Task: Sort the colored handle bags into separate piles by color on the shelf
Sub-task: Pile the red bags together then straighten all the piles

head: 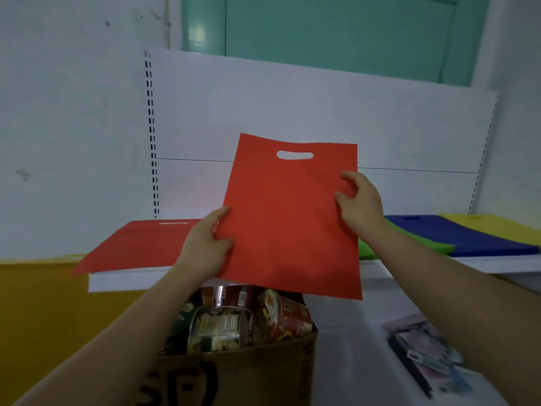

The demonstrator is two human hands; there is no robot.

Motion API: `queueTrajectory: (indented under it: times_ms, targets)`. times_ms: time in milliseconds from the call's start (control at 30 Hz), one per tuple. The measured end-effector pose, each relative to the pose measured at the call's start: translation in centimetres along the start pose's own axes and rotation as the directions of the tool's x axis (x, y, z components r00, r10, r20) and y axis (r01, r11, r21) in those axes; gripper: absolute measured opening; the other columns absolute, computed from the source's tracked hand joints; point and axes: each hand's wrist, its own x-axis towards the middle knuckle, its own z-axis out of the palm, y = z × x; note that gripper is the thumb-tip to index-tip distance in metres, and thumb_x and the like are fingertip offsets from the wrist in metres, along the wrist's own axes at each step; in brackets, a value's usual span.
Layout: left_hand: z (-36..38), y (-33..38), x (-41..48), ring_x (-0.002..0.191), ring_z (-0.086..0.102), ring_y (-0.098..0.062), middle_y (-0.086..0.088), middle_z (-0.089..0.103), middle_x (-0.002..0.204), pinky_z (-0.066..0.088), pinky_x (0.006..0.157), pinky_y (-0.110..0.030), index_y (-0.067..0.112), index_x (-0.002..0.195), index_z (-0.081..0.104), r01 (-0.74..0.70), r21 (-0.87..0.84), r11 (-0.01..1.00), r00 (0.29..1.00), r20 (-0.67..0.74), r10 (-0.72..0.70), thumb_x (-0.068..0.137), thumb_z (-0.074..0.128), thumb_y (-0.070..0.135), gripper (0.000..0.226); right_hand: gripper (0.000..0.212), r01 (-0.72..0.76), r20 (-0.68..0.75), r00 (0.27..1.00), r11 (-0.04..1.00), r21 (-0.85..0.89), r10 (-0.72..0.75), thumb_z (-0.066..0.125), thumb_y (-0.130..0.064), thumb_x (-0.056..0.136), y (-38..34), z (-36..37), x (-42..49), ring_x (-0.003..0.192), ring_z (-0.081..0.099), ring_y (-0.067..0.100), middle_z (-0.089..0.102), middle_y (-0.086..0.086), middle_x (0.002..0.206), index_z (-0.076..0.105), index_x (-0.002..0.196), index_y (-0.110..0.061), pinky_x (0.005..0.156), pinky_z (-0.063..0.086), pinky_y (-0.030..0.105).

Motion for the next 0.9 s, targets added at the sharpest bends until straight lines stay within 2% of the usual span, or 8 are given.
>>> queueTrajectory:
  times_ms: [167, 267, 433, 533, 600, 700, 800, 900]
  targets:
    - [1.7, 0.2, 0.5, 0.093, 0.063, -0.021, -0.005, 0.058, 0.126, 0.048, 0.076, -0.029, 0.031, 0.14, 0.041, 0.022, 0.013, 1.0, 1.0, -0.017, -0.022, 0.086, 0.055, -0.001, 0.064, 0.039, -0.034, -0.008, 0.999, 0.997, 0.066, 0.035, 0.059, -0.008, 0.089, 1.2, -0.8, 0.5, 0.117, 0.051, 0.014, 0.054, -0.003, 0.127, 0.055, 0.125, -0.02, 0.094, 0.035, 0.018]
    - [1.6, 0.1, 1.2, 0.091, 0.063, -0.02, -0.006, 0.058, 0.126, 0.048, 0.075, -0.028, 0.03, 0.14, 0.041, 0.029, -0.011, 1.0, 0.999, -0.041, -0.029, 0.086, 0.055, -0.003, 0.065, 0.042, -0.092, 0.023, 0.996, 0.984, 0.155, 0.089, 0.063, -0.012, 0.086, 1.5, 0.0, 0.8, 0.108, 0.055, 0.014, 0.054, -0.005, 0.122, 0.054, 0.125, -0.025, 0.092, 0.045, 0.025]
    - [1.0, -0.7, 3.3, 0.081, 0.064, -0.017, -0.007, 0.06, 0.123, 0.046, 0.062, -0.023, 0.031, 0.141, 0.039, 0.051, -0.001, 0.999, 0.998, -0.037, -0.051, 0.088, 0.053, -0.002, 0.064, 0.051, -0.1, 0.088, 0.992, 0.988, 0.115, 0.09, 0.057, 0.001, 0.083, 2.0, 2.3, 1.9, 0.105, 0.058, 0.017, 0.055, -0.001, 0.123, 0.054, 0.126, -0.024, 0.091, 0.049, 0.029]
    - [0.8, -1.4, 4.6, 0.087, 0.063, -0.021, -0.009, 0.058, 0.125, 0.05, 0.07, -0.027, 0.029, 0.142, 0.039, 0.064, 0.009, 0.998, 0.998, 0.004, -0.064, 0.088, 0.053, -0.003, 0.064, 0.048, -0.077, 0.064, 0.995, 0.995, 0.061, 0.073, 0.057, -0.001, 0.084, 2.2, 3.6, 3.2, 0.111, 0.055, 0.019, 0.054, 0.003, 0.127, 0.055, 0.126, -0.023, 0.096, 0.045, 0.029]
    - [0.7, -1.9, 5.4, 0.098, 0.062, -0.025, -0.01, 0.056, 0.129, 0.052, 0.084, -0.035, 0.027, 0.142, 0.038, 0.064, 0.053, 0.996, 0.998, 0.025, -0.066, 0.087, 0.055, -0.001, 0.064, 0.046, -0.069, 0.051, 0.996, 0.997, 0.027, 0.067, 0.057, -0.002, 0.085, 2.5, 4.2, 3.8, 0.114, 0.054, 0.019, 0.054, 0.005, 0.128, 0.055, 0.127, -0.021, 0.095, 0.041, 0.025]
    - [0.7, -2.6, 5.9, 0.114, 0.056, -0.028, -0.01, 0.049, 0.137, 0.045, 0.1, -0.043, 0.023, 0.145, 0.034, 0.058, 0.179, 0.982, 0.996, 0.06, -0.07, 0.087, 0.06, 0.004, 0.066, 0.045, -0.071, 0.051, 0.996, 0.997, -0.022, 0.072, 0.057, -0.002, 0.085, 3.4, 5.3, 4.2, 0.116, 0.052, 0.021, 0.054, 0.007, 0.129, 0.055, 0.127, -0.017, 0.091, 0.036, 0.019]
    - [1.0, -2.8, 5.9, 0.126, 0.046, -0.025, -0.007, 0.038, 0.145, 0.038, 0.106, -0.04, 0.017, 0.146, 0.032, 0.03, 0.299, 0.954, 0.995, 0.086, -0.058, 0.086, 0.064, 0.01, 0.068, 0.044, -0.093, 0.084, 0.992, 0.994, -0.059, 0.098, 0.057, -0.004, 0.086, 4.6, 6.7, 4.9, 0.116, 0.052, 0.023, 0.052, 0.009, 0.131, 0.055, 0.128, -0.017, 0.093, 0.035, 0.021]
    - [1.3, -2.8, 5.9, 0.128, 0.041, -0.021, -0.005, 0.038, 0.145, 0.034, 0.107, -0.032, 0.015, 0.144, 0.036, -0.005, 0.409, 0.912, 0.988, 0.14, -0.058, 0.085, 0.068, 0.019, 0.068, 0.043, -0.1, 0.152, 0.981, 0.988, -0.115, 0.117, 0.058, -0.006, 0.087, 5.6, 8.0, 5.7, 0.116, 0.052, 0.025, 0.052, 0.012, 0.131, 0.055, 0.129, -0.015, 0.091, 0.035, 0.021]
